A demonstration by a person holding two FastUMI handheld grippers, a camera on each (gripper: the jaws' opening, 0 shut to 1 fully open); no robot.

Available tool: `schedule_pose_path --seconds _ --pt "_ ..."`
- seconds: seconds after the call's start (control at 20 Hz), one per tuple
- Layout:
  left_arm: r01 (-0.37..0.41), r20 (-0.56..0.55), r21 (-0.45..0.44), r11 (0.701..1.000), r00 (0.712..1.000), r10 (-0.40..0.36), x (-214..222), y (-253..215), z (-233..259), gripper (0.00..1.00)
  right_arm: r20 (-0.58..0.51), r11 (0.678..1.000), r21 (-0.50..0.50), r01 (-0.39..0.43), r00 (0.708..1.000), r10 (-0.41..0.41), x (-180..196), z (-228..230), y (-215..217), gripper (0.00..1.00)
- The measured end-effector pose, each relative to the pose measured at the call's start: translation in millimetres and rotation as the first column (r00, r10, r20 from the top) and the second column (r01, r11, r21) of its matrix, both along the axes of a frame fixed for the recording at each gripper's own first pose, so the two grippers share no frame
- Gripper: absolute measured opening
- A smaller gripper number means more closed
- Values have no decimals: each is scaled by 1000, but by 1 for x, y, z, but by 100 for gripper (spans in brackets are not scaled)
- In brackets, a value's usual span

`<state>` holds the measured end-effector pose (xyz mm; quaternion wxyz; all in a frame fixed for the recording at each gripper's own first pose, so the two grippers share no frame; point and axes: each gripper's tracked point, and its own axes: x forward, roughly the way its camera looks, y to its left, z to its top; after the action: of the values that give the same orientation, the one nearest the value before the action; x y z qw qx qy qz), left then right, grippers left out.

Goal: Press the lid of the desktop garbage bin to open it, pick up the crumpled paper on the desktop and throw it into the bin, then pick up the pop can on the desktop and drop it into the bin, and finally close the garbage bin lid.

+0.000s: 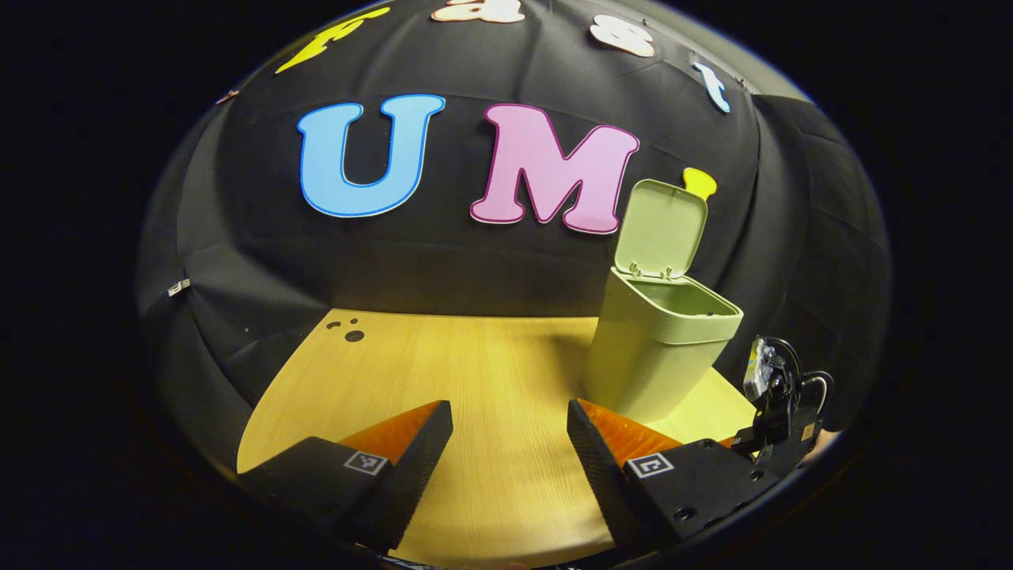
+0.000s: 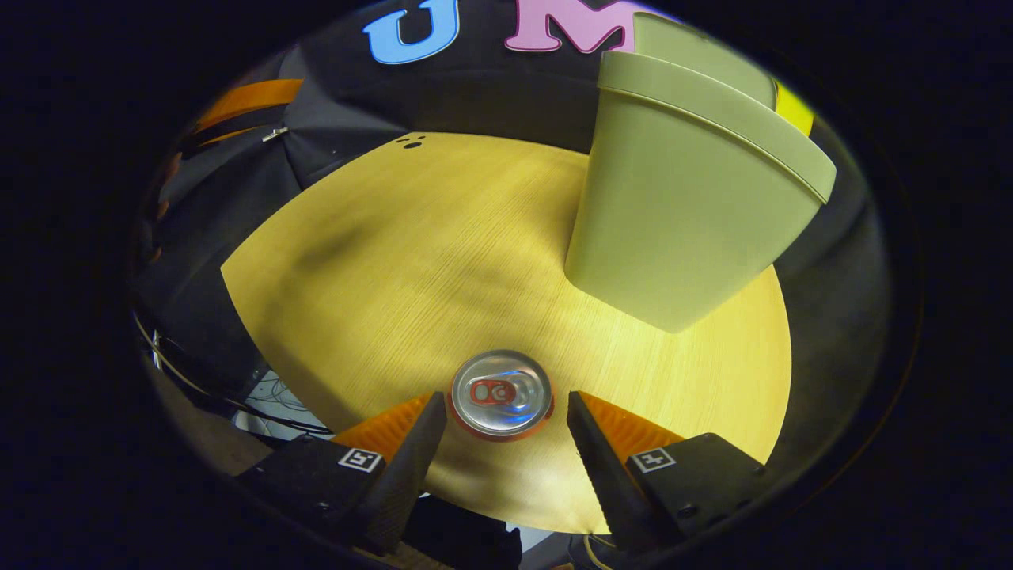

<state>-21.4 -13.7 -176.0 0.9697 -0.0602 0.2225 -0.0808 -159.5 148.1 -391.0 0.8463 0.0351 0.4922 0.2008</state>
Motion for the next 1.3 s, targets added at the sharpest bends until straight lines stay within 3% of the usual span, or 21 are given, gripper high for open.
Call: schedule_pose_path --seconds 0.1,0.2,0.55,0.85,1.05,1.3 --pt "-5 -2 -3 1000 1000 5 1 -1 0 94 0 1000 18 10 1000 -10 2 2 0 97" --pt "-8 -3 -4 1000 1000 8 1 -1 0 94 3 1000 15 20 1000 -20 3 1 -2 84" --pt "0 0 -1 1000 1000 0 1 -6 1 94 54 998 39 48 997 -51 8 19 -6 83" --pt "10 8 8 1000 1000 -10 1 -11 4 94 173 992 77 96 979 -108 39 64 -20 83" --pt "17 9 5 1000 1000 -17 2 -16 5 94 300 988 114 102 945 -132 71 115 -31 83" --pt "23 11 -5 1000 1000 -23 1 -22 6 94 470 983 157 97 868 -161 114 192 -49 83"
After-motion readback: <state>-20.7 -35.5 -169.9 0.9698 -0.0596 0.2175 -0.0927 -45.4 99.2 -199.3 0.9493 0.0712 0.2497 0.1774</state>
